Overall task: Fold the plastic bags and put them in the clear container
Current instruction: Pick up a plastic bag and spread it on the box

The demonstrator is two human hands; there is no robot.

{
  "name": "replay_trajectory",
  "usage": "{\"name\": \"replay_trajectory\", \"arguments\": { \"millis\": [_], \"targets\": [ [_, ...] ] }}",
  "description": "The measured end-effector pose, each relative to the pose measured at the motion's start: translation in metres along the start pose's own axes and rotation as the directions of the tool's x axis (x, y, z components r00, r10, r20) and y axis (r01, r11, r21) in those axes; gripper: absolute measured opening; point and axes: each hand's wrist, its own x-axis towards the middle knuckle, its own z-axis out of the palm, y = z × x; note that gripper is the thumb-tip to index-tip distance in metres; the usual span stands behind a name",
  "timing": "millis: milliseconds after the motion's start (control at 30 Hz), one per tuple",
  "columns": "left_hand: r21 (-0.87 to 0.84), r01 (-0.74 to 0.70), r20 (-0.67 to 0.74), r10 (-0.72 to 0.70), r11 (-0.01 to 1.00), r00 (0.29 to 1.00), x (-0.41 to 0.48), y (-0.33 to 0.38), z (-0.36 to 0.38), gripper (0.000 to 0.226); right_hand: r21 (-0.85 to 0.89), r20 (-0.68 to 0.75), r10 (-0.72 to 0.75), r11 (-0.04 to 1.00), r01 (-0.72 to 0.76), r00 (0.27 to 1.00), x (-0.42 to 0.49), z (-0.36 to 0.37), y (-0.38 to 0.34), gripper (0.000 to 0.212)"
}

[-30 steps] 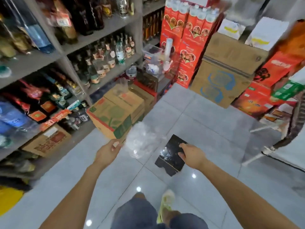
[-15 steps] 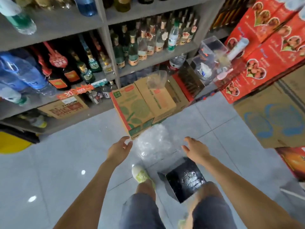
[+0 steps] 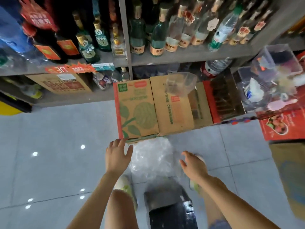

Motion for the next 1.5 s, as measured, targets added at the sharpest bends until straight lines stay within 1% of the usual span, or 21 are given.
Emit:
{"name": "replay_trajectory", "arguments": {
  "millis": [100, 167, 233, 333, 467, 533, 633, 667, 733, 833, 933, 967, 1033, 1100, 1167, 1233, 1300, 1333, 1367, 1467, 1500],
  "targets": [
    [0.036, -0.054, -0.122, 0.058, 0.998, 0.991, 0.032, -0.007, 0.061, 0.049, 0.037, 0.002, -0.036, 0.999, 0.036, 0.999, 0.06, 0.052, 0.025, 0.037],
    [0.074, -0.087, -0.187, 0.1, 0.993, 0.977, 0.051, -0.018, 0.096, 0.045, 0.056, -0.028, -0.047, 0.997, 0.048, 0.999, 0.094, 0.086, 0.039, 0.036],
    [0.119, -0.12, -0.23, 0.145, 0.986, 0.962, 0.066, -0.031, 0.127, 0.045, 0.053, -0.051, -0.049, 0.997, 0.052, 0.997, 0.126, 0.117, 0.048, 0.037],
    [0.148, -0.123, -0.292, 0.162, 0.981, 0.943, 0.083, -0.045, 0.159, 0.045, 0.085, -0.061, -0.047, 0.995, 0.052, 0.997, 0.167, 0.157, 0.052, 0.039],
    [0.2, -0.106, -0.337, 0.17, 0.974, 0.926, 0.096, -0.06, 0.194, 0.051, 0.093, -0.128, -0.033, 0.995, 0.045, 0.991, 0.211, 0.198, 0.055, 0.046],
    [0.25, -0.102, -0.388, 0.196, 0.963, 0.9, 0.098, -0.066, 0.205, 0.051, 0.092, -0.152, -0.005, 0.996, 0.019, 0.988, 0.229, 0.215, 0.056, 0.054],
    [0.273, -0.119, -0.464, 0.24, 0.955, 0.853, 0.101, -0.07, 0.213, 0.05, 0.11, -0.15, 0.04, 0.994, -0.024, 0.988, 0.25, 0.237, 0.056, 0.069],
    [0.273, -0.124, -0.481, 0.247, 0.954, 0.841, 0.101, -0.071, 0.214, 0.049, 0.121, -0.147, 0.052, 0.992, -0.034, 0.988, 0.255, 0.242, 0.056, 0.068],
    [0.277, -0.13, -0.497, 0.257, 0.952, 0.828, 0.1, -0.072, 0.215, 0.049, 0.103, -0.189, 0.045, 0.994, -0.026, 0.981, 0.261, 0.248, 0.055, 0.054],
    [0.292, -0.118, -0.473, 0.251, 0.949, 0.844, 0.098, -0.071, 0.212, 0.052, 0.062, -0.345, 0.014, 0.998, 0.008, 0.938, 0.255, 0.248, 0.055, 0.022],
    [0.285, -0.097, -0.395, 0.209, 0.954, 0.895, 0.094, -0.067, 0.204, 0.062, 0.124, -0.444, -0.042, 0.986, 0.107, 0.895, 0.232, 0.239, 0.059, 0.005],
    [0.274, -0.088, -0.364, 0.188, 0.958, 0.912, 0.094, -0.065, 0.201, 0.064, 0.128, -0.476, -0.068, 0.981, 0.146, 0.877, 0.224, 0.234, 0.062, 0.005],
    [0.227, -0.061, -0.314, 0.133, 0.972, 0.94, 0.091, -0.059, 0.195, 0.059, 0.159, -0.535, -0.116, 0.959, 0.235, 0.837, 0.205, 0.219, 0.066, 0.004],
    [0.143, -0.063, -0.318, 0.106, 0.988, 0.942, 0.078, -0.047, 0.188, 0.053, 0.228, -0.517, -0.163, 0.92, 0.318, 0.841, 0.182, 0.198, 0.07, 0.008],
    [0.077, -0.132, -0.33, 0.15, 0.988, 0.932, 0.055, -0.031, 0.184, 0.051, 0.317, -0.501, -0.196, 0.865, 0.389, 0.843, 0.157, 0.173, 0.073, 0.007],
    [0.009, -0.21, -0.286, 0.204, 0.978, 0.936, 0.026, -0.017, 0.186, 0.049, 0.418, -0.525, -0.22, 0.775, 0.474, 0.822, 0.132, 0.146, 0.076, 0.007],
    [-0.035, -0.259, -0.239, 0.244, 0.965, 0.94, 0.001, -0.011, 0.192, 0.065, 0.478, -0.57, -0.238, 0.683, 0.553, 0.786, 0.108, 0.119, 0.08, 0.015],
    [-0.043, -0.263, -0.223, 0.247, 0.964, 0.943, -0.008, -0.01, 0.195, 0.071, 0.487, -0.586, -0.247, 0.654, 0.579, 0.771, 0.097, 0.106, 0.082, 0.017],
    [-0.056, -0.251, -0.21, 0.234, 0.966, 0.949, -0.014, -0.01, 0.198, 0.071, 0.495, -0.595, -0.256, 0.63, 0.598, 0.762, 0.088, 0.095, 0.083, 0.016],
    [-0.143, -0.152, -0.129, 0.134, 0.978, 0.983, -0.021, -0.006, 0.206, 0.054, 0.514, -0.613, -0.287, 0.562, 0.648, 0.736, 0.067, 0.066, 0.082, 0.014],
    [-0.176, -0.126, -0.097, 0.11, 0.976, 0.989, -0.021, -0.005, 0.208, 0.055, 0.519, -0.621, -0.296, 0.539, 0.663, 0.726, 0.062, 0.059, 0.08, 0.015]
  ]
}}
